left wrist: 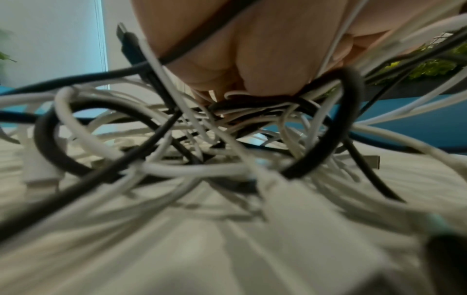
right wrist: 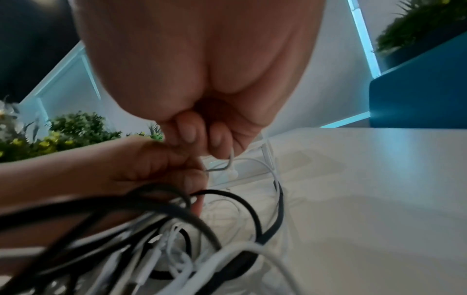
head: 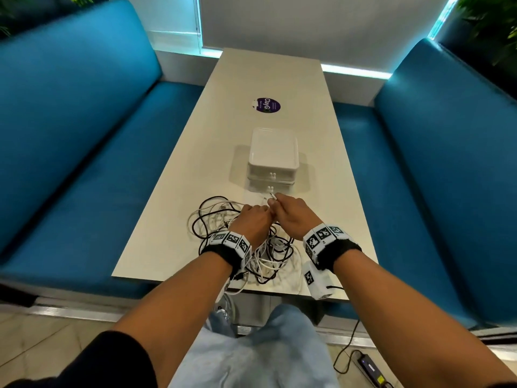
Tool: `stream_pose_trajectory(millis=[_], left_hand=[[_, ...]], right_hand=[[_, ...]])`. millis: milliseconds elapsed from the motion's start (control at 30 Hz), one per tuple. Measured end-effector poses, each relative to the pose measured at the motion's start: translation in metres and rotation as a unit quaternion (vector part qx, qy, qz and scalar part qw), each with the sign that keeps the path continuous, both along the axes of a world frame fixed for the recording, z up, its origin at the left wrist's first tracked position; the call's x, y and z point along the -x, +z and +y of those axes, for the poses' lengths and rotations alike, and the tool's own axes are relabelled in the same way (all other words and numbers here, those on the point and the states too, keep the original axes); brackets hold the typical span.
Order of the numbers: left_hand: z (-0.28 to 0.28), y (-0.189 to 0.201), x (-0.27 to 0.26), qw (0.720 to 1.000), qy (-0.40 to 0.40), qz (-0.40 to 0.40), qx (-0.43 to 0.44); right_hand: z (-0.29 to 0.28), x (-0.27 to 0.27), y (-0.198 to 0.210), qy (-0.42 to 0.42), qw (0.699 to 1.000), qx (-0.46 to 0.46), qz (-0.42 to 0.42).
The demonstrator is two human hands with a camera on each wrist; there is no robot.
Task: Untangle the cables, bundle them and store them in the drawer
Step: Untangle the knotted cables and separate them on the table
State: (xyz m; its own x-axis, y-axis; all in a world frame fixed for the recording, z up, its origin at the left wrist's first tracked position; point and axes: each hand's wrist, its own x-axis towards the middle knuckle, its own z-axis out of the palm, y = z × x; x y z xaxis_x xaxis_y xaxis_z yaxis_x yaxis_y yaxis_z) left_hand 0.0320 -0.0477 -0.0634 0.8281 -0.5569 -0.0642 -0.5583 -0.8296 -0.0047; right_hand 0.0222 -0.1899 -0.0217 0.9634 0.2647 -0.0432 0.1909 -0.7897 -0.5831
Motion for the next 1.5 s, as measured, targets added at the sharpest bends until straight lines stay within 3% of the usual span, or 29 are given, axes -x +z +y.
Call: stream_pose_trajectory(millis=[267, 500, 633, 833, 933, 1067, 1233, 1333, 1500], left_hand=[[0.003, 0.0, 0.005, 0.999, -0.007, -0.041, 0.023], [0.002, 0.004, 0.005, 0.999, -0.026, -0.031, 0.023], [-0.001, 0.003, 0.002, 0.999, -0.006, 0.001, 0.042], [-0.005, 0.003, 0.003, 0.999, 0.003, 0.022, 0.043], [-0.007, 0.004, 0.0, 0.997, 0.029, 0.026, 0.061], [-0.007, 0.0, 0.0, 0.997, 0.026, 0.027, 0.07], [-0.005, -0.002, 0.003, 0.995, 0.021, 0.012, 0.1], [-0.001, 0.001, 0.002, 0.997, -0.005, -0.019, 0.076], [0.013, 0.002, -0.004, 0.998, -0.013, -0.038, 0.047]], right_hand=[[-0.019, 0.007, 0.0, 0.046, 0.986, 0.157, -0.01], [-0.059, 0.016, 0.001, -0.008, 0.965, 0.262, -0.022], [-0.051, 0.02, -0.005, -0.008, 0.97, 0.243, -0.016], [-0.022, 0.016, -0.014, 0.004, 0.995, 0.095, 0.033], [-0.018, 0.019, -0.013, -0.001, 0.999, 0.044, 0.016], [-0.019, 0.021, -0.014, -0.018, 0.997, 0.077, 0.002], [-0.029, 0.021, -0.013, -0.017, 0.982, 0.185, -0.04], [-0.036, 0.022, -0.011, -0.019, 0.973, 0.223, -0.054], [-0.066, 0.016, -0.001, -0.122, 0.962, 0.241, -0.039]])
